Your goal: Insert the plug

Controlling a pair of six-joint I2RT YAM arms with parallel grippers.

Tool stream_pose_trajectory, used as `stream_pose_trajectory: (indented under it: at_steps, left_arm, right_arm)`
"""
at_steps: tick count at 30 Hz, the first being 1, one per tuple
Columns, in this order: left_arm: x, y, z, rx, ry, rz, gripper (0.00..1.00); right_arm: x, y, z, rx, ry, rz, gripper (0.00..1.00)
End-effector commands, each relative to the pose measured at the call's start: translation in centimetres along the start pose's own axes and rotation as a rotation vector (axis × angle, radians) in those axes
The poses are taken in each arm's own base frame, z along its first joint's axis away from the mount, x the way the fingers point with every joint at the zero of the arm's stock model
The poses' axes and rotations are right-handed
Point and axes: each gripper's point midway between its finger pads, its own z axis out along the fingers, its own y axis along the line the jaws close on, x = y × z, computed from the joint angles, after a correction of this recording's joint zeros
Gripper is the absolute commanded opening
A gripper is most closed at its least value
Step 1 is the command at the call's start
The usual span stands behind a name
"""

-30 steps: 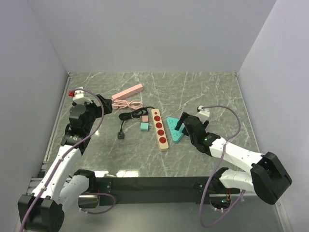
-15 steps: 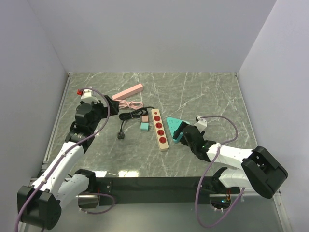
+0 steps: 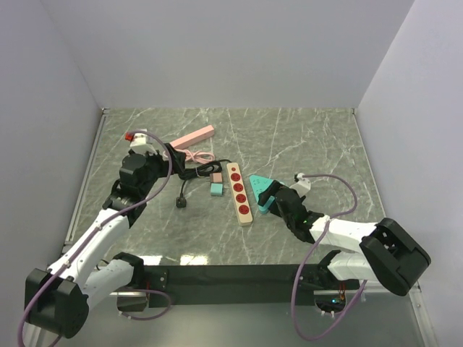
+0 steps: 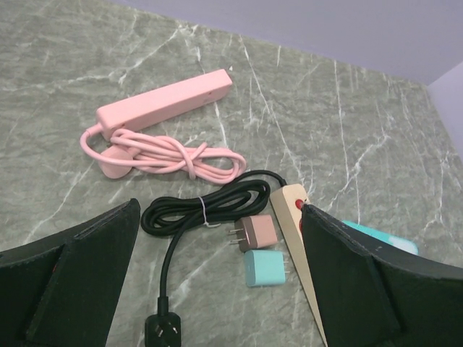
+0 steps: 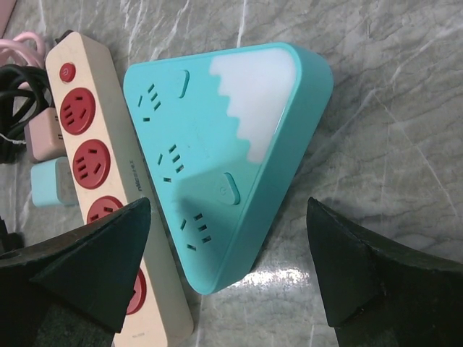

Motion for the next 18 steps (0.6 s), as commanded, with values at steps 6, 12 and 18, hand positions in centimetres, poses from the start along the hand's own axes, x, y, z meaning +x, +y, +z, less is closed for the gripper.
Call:
stream_pose_trajectory:
  at_steps: [6,12,18]
  left_arm:
    - [-2.5,-1.9,-0.1,0.041,-0.07,0.015,0.99]
    - [-2.0,-2.4,0.2,0.048,-0.056,0.023,0.99]
    - [-1.4,-3.1,0.5,0.062,-0.038,0.038,0.99]
  right_arm:
    - [0.9,-1.2,0.9,0.011,-0.03,0.04,0.93]
    - [0.8,-0.8,1.3,-0.049,-0.068,0.075,0.84]
    - [0.3,-0.4,1.3,-0.121,-0.106,0.111,0.69]
